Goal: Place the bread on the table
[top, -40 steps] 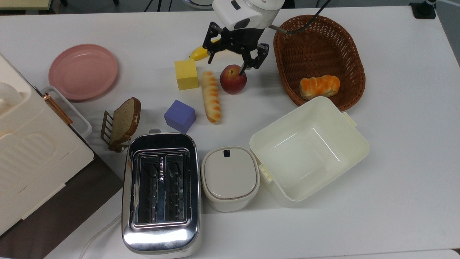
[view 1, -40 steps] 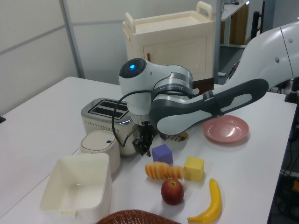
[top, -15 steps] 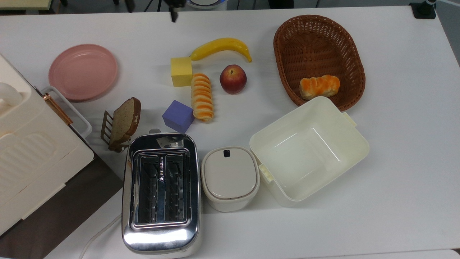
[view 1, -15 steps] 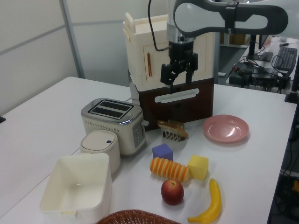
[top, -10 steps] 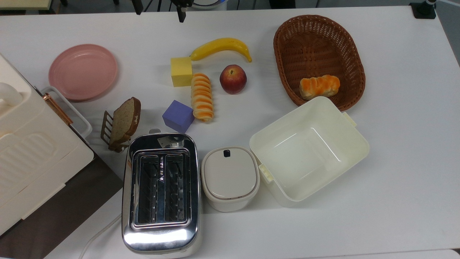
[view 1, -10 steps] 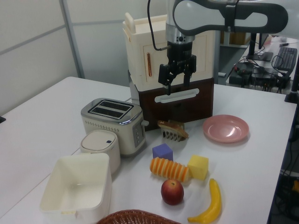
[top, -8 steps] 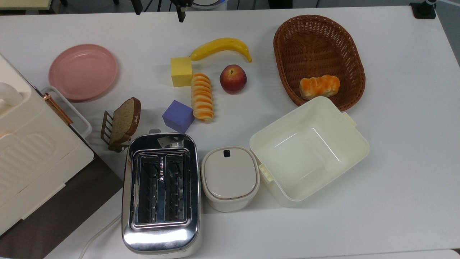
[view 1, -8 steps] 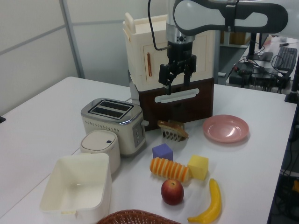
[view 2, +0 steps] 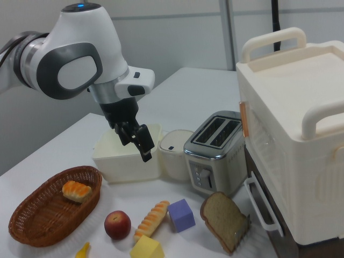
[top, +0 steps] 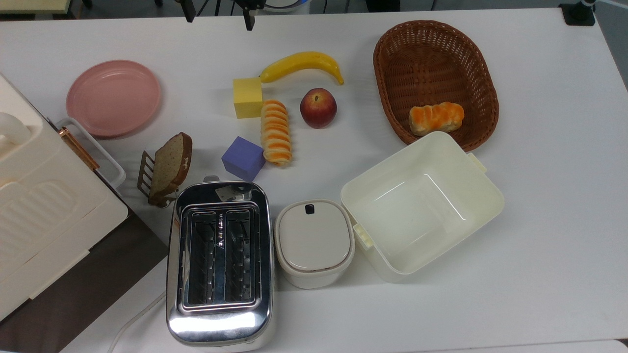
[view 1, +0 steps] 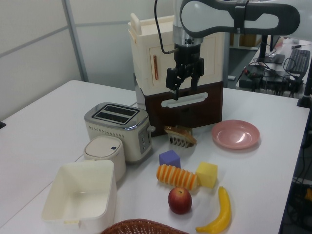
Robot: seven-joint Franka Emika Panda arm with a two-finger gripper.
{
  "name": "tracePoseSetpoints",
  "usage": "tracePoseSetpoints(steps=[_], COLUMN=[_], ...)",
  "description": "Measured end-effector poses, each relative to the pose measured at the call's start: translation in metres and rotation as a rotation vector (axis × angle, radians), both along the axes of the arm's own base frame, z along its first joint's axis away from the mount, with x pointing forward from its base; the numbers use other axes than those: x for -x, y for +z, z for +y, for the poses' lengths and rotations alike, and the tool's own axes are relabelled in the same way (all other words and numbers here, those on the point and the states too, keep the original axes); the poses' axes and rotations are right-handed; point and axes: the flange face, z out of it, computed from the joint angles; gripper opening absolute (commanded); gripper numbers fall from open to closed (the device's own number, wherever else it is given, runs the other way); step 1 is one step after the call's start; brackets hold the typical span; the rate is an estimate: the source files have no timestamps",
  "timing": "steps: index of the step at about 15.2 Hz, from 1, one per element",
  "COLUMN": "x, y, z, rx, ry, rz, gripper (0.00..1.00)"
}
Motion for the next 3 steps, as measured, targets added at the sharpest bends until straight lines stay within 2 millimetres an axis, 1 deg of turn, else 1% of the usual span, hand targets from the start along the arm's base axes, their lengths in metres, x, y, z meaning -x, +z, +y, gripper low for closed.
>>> tracePoseSetpoints(steps=[3], x=[-0.0013], y=[-0.0022], z=[0.0031], rx=[0.000], ry=[0.007], rz=[0.004], gripper=[1.00])
